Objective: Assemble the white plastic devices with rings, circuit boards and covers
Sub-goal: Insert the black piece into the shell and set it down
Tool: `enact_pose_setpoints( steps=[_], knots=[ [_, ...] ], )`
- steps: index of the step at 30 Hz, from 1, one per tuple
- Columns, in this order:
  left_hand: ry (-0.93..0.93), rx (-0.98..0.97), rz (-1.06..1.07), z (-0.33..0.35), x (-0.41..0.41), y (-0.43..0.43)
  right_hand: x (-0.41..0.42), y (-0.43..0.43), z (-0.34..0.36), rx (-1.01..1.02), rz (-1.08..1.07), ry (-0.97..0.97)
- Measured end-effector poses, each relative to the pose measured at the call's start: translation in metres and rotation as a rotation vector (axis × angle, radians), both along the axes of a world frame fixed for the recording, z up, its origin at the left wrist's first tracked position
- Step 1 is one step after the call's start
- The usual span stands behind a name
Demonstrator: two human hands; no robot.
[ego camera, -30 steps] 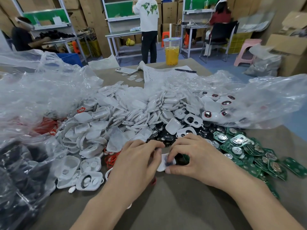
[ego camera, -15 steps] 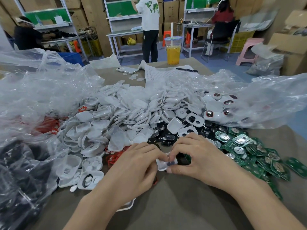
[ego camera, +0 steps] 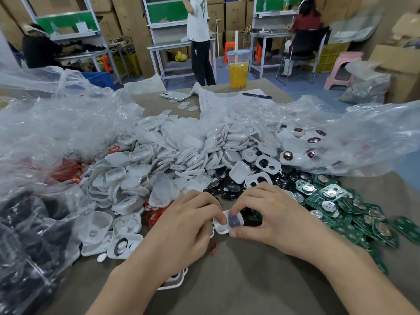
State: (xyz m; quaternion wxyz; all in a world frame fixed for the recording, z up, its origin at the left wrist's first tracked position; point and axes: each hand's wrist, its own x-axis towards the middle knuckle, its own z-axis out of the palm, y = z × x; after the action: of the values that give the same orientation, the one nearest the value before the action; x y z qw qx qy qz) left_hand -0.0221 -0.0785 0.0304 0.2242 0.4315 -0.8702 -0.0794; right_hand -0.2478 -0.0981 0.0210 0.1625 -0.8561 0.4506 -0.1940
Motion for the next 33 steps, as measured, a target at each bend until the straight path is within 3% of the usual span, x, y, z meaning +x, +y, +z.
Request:
enact_pose_setpoints(
  steps=[21, 26, 30, 33],
  knots=[
    [-0.011, -0.061, 0.035, -0.001, 0.012, -0.009, 0.002, 0.002, 0.001, 0.014, -0.015, 0.019],
    [-0.044, -0.25, 0.273, 0.007, 0.039, -0.027, 0.008, 0.002, -0.001, -0.022, -0.052, 0.032],
    [0.074, -0.149, 0.291, 0.001, 0.018, -0.004, 0.008, 0.001, -0.004, -0.036, -0.068, 0.041],
    [-0.126, -0.094, 0.196, -0.013, 0.0, 0.023, 0.009, 0.002, -0.005, -0.05, -0.083, 0.045]
  ],
)
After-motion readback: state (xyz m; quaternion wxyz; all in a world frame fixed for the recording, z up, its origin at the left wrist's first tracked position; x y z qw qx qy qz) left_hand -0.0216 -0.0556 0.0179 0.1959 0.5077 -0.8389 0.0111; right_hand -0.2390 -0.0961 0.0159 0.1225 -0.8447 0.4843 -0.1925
